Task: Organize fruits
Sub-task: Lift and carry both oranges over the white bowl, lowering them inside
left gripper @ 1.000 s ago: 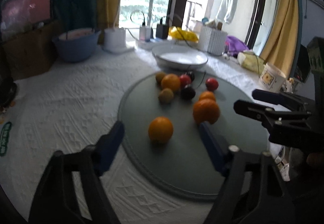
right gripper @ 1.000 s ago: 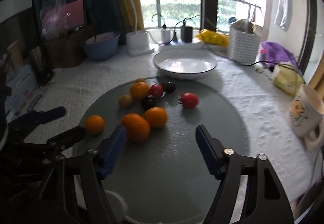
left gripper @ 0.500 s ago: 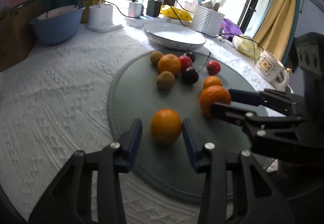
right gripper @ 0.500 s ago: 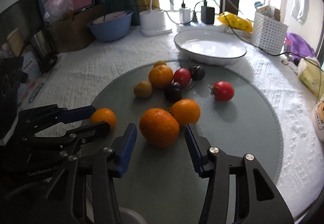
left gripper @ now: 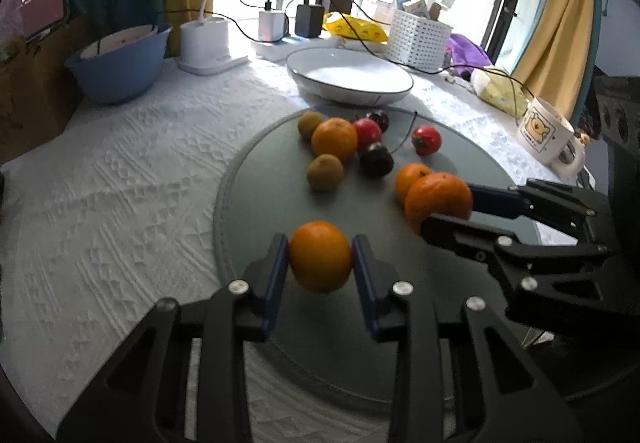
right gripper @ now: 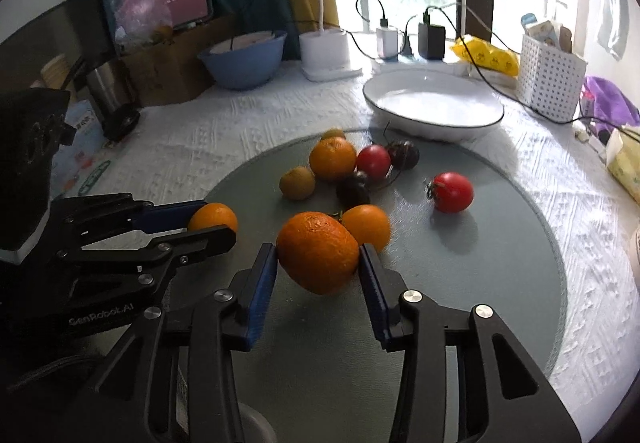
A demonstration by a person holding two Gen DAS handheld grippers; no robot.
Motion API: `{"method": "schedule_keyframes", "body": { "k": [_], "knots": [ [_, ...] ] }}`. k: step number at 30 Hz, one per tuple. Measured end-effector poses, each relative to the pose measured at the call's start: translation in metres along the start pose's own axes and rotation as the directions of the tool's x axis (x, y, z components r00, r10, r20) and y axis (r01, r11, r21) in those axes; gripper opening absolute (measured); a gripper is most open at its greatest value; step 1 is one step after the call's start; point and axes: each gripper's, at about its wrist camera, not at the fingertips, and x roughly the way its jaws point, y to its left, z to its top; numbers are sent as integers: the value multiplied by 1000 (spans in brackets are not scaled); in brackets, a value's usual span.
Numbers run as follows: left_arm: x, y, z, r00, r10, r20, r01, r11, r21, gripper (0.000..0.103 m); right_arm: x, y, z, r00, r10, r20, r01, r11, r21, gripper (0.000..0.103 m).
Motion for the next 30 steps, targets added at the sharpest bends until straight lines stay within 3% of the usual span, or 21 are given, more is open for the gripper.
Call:
{"method": "schedule_keyframes", "body": {
  "k": [16, 30],
  "knots": [
    [7, -38, 42, 998, 48, 46, -49, 998, 29, 34, -34, -56, 13, 993, 19, 117, -22, 999, 27, 44],
    [23, -38, 82, 994, 30, 104, -32, 999, 26, 34, -26, -93, 43, 987, -32, 158, 28, 999, 27, 44]
  ]
}}
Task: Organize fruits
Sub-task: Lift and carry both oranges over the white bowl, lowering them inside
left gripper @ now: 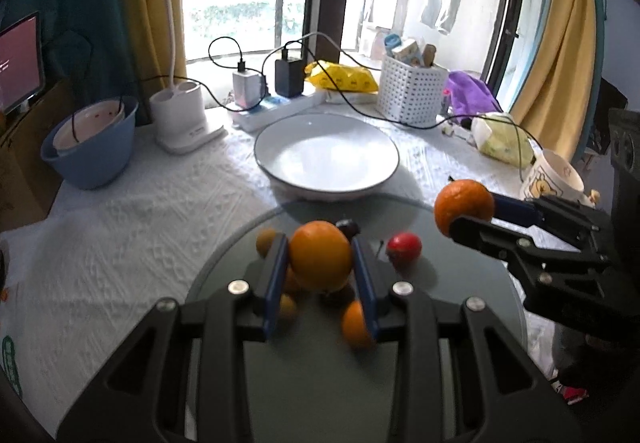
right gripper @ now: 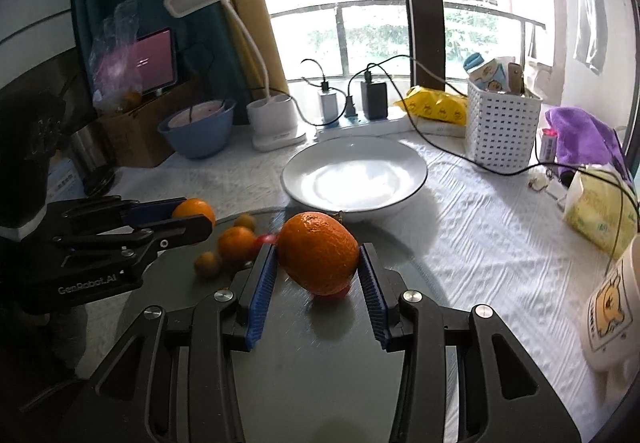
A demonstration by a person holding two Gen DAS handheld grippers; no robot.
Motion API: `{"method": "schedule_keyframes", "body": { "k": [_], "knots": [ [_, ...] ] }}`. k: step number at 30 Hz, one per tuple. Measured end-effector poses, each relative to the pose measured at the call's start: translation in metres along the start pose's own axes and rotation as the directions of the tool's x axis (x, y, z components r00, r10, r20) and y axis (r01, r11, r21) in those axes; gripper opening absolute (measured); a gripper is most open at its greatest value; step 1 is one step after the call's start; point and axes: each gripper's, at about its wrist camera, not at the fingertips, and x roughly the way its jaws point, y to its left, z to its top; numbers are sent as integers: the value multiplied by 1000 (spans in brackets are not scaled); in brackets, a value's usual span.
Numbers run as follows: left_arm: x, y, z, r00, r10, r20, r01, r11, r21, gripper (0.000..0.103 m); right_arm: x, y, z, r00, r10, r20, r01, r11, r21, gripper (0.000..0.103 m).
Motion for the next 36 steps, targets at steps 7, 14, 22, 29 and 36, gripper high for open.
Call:
{"method": "schedule_keyframes", "body": {
  "k": [7, 14, 22, 29, 36],
  "knots": [
    [21, 3, 26, 999, -24, 28, 24, 999, 22, 34, 21, -15, 23, 999, -31, 16, 31, 999, -23, 44],
    [51, 6, 54, 999, -38, 34, 37, 999, 40, 34, 45, -31, 50, 998, -58, 30, 59, 998, -24, 44],
    [87, 19, 78, 1000, -27, -4, 27, 999, 32, 34, 85, -56, 64, 997, -76, -19, 76, 997, -2, 44],
    [115, 31, 85, 998, -25, -59, 25, 1000, 0, 34, 115, -74, 71, 994, -72, -77, 75, 997, 27, 44],
    [138, 39, 88, 993, -37, -115, 34, 999, -28, 34, 138, -82, 66, 990, -57, -129, 65, 996, 54, 44]
  ]
}}
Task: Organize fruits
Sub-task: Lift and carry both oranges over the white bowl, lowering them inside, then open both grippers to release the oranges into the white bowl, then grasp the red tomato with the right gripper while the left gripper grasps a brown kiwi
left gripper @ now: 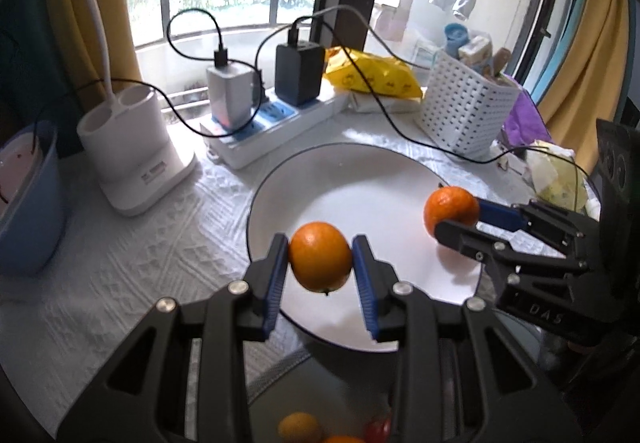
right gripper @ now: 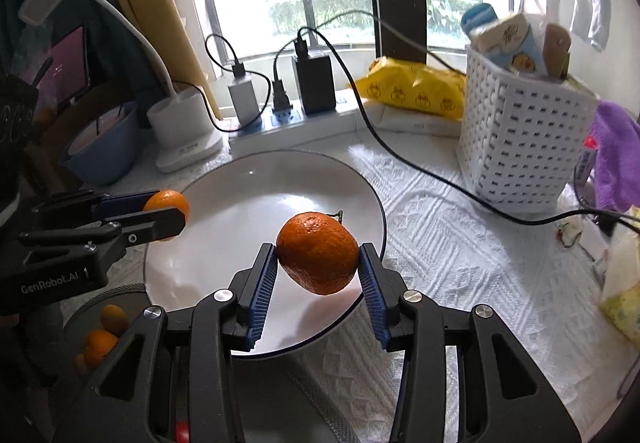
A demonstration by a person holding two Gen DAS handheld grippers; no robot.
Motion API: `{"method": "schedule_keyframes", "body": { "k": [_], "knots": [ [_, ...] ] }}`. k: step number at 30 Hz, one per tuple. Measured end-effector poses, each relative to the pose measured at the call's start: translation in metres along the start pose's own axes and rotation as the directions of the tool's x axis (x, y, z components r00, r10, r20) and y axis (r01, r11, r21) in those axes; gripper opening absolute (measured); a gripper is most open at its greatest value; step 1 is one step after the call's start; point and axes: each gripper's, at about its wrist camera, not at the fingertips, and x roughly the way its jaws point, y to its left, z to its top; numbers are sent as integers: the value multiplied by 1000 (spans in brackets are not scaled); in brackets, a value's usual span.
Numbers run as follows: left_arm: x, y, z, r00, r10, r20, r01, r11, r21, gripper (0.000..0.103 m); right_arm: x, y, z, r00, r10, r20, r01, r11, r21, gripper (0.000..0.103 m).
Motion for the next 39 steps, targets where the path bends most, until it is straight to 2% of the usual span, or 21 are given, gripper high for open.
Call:
{"method": "schedule_keyframes", "body": {
  "k": [7, 13, 16, 28, 39],
  "knots": [
    [11, 3, 2, 999, -26, -24, 26, 1000, -8, 34, 10, 5, 3, 1000, -1, -15, 1, 1000, -10, 44],
    [2, 4, 5, 1000, -11, -1, 11, 1000, -3, 35, 9, 6, 5, 1000, -10, -23, 10, 1000, -9, 45],
    [-3, 5, 5, 1000, -22, 4, 22, 1000, -14, 45, 5, 9, 8, 1000, -17, -11, 17, 1000, -15, 46],
    [-62, 2, -4, 994, -14, 106, 17, 999, -30, 45, -45, 27, 10, 997, -47, 69, 49, 998, -29, 49],
    [-109, -6, -29, 985, -7, 170, 12, 1000, -29, 45, -93, 41, -10, 991, -78, 108, 82, 996, -28, 50]
  ]
}}
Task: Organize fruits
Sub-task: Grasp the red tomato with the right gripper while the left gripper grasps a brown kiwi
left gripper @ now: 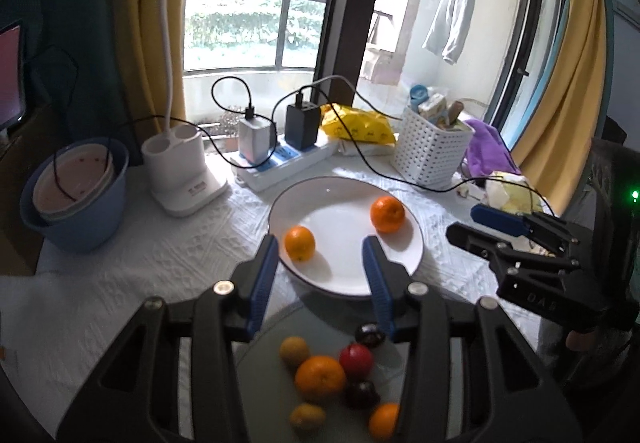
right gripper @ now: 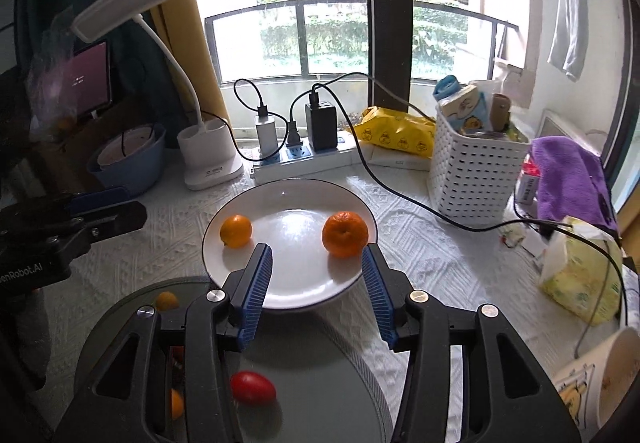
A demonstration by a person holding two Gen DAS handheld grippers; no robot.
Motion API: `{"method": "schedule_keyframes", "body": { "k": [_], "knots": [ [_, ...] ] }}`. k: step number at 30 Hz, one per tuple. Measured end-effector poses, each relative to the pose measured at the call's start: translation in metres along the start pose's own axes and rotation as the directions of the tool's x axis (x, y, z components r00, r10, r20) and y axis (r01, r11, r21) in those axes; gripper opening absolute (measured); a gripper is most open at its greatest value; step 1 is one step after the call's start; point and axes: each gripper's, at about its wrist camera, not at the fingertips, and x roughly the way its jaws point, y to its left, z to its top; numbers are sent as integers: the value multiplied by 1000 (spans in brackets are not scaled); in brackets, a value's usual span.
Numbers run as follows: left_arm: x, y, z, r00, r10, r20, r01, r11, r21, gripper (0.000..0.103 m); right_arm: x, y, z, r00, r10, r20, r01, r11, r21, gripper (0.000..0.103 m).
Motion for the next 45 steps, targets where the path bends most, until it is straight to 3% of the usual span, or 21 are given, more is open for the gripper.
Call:
{"method": "schedule_keyframes", "body": {
  "k": [13, 26, 45],
  "knots": [
    [-34, 1, -48, 999, 23, -22, -24, 999, -26, 45, -25, 6, -38, 999, 6, -35, -6, 1000, 2, 50],
    [-34, 8, -102, 992, 56, -112, -64, 996, -67, 45, -17, 12, -67, 995, 33, -97, -33, 999, 5, 50],
    [4, 0, -115, 971, 80, -227, -93, 995, -48, 45, 15, 26, -77, 977, 120, -177, -123, 992, -5, 51]
  ]
}}
